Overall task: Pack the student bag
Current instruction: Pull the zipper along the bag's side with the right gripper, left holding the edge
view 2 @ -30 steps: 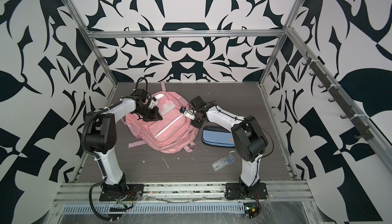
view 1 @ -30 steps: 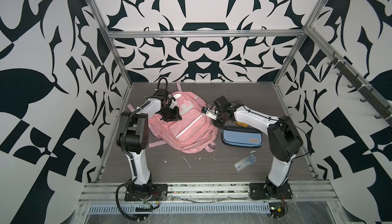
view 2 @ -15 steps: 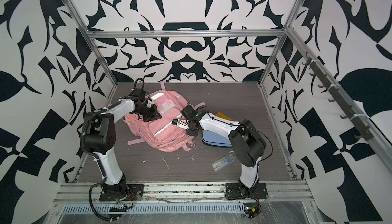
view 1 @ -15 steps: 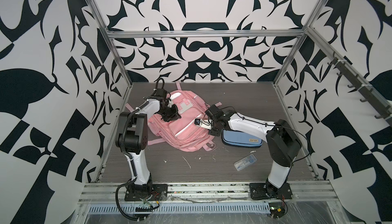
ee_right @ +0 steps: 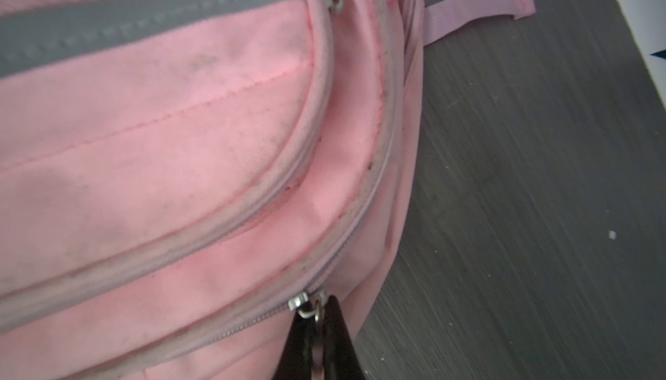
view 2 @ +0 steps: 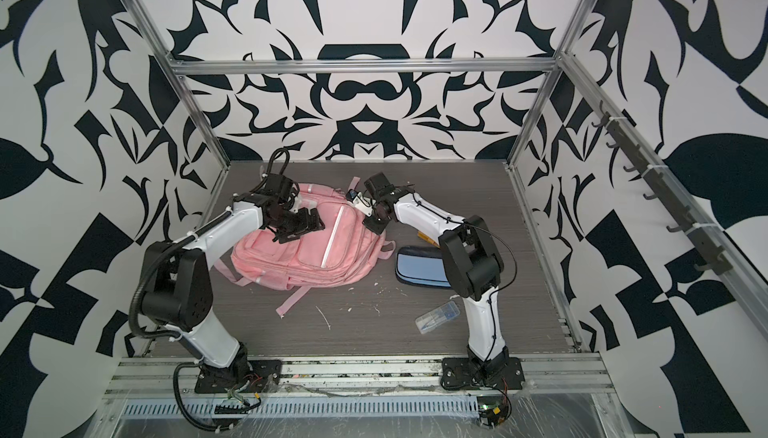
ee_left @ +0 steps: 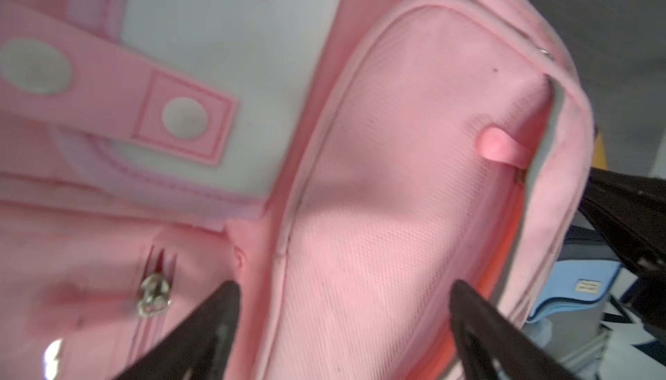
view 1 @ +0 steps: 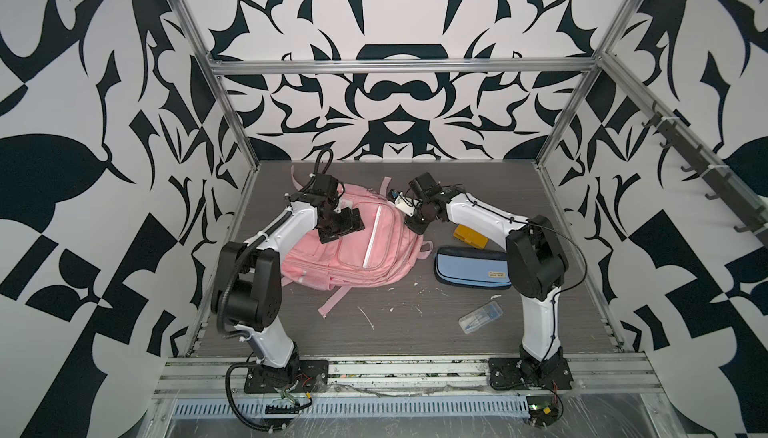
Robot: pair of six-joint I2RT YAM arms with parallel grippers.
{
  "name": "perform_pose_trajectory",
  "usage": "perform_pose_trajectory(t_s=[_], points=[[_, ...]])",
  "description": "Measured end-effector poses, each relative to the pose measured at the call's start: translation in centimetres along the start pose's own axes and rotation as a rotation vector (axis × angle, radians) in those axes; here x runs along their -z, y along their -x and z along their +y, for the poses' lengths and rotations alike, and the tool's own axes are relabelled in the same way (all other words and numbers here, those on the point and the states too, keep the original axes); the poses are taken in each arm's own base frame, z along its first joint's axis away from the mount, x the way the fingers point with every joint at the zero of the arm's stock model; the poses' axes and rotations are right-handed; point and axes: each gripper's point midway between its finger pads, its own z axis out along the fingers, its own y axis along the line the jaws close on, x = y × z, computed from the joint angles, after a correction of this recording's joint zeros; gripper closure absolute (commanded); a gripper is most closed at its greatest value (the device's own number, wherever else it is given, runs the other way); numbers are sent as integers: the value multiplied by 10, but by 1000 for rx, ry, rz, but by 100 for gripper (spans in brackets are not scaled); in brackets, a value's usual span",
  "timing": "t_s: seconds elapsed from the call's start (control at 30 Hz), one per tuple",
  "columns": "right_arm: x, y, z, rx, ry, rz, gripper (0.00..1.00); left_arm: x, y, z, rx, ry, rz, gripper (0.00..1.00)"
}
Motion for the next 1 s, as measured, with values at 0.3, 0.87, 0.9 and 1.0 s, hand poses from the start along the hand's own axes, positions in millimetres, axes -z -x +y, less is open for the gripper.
perform_pose_trajectory(t_s=[0.3, 0.87, 0.9, 1.0], points=[[-10, -9, -5, -103, 60, -4, 100, 11, -27, -57, -288, 138, -54, 20], [-14, -17, -18, -224, 75, -17, 100, -43, -63, -108, -528, 244, -15, 33], [-14, -17, -18, -225, 76, -17, 100, -46, -63, -109, -539, 251, -14, 31], [-14, -17, -19, -231, 79, -18, 100, -53, -60, -111, -576, 283, -23, 30]])
